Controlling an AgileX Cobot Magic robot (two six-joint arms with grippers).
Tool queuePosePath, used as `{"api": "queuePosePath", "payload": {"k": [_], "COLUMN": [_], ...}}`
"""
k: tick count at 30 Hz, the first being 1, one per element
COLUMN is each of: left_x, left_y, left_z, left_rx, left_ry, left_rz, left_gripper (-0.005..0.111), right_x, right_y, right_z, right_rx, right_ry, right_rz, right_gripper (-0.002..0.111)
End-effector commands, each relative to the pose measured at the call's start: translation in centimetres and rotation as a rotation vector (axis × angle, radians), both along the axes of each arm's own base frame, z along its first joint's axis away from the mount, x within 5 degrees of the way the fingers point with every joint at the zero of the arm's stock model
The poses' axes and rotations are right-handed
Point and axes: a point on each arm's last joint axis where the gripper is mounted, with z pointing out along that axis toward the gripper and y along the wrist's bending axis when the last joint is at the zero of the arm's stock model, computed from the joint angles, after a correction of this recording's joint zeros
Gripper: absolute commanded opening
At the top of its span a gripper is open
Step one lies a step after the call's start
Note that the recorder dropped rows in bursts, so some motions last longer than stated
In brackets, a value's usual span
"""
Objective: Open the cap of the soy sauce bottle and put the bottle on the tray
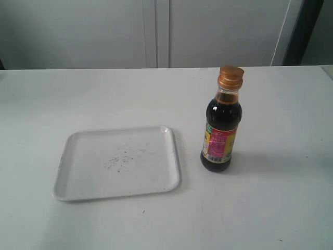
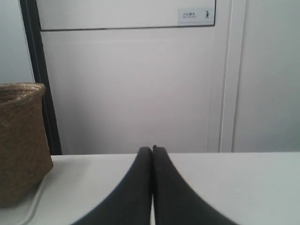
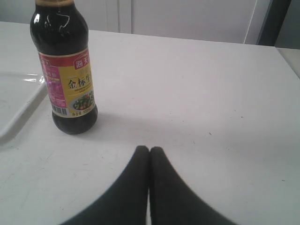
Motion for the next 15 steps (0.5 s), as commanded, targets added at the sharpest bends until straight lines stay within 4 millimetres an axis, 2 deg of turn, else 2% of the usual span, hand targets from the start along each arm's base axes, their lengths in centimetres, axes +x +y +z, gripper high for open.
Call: {"api": "queuePosePath", "payload": {"k": [1, 9, 15], "left_x": [2.7, 6.7, 8.0], "left_y": [-0.3, -1.5, -2.6], "left_z": [-0.2, -1.2, -1.6], "left_rx": [0.003, 0.067, 0.065], "left_ry": [0.062, 0.133, 0.168], "left_rz": [-0.053, -0.204, -0.315], "left_gripper": [0.0, 0.0, 0.0], "right_x": [0.0, 0.0, 0.0], "right_y": [0.0, 0.0, 0.0], "right_z": [-0.1, -0.1, -0.1], "right_rx": [0.006, 0.006, 0.006], "right_ry": [-0.006, -0.006, -0.006], "right_rz": [-0.01, -0.01, -0.01], "right_gripper": [0.0, 0.0, 0.0]}}
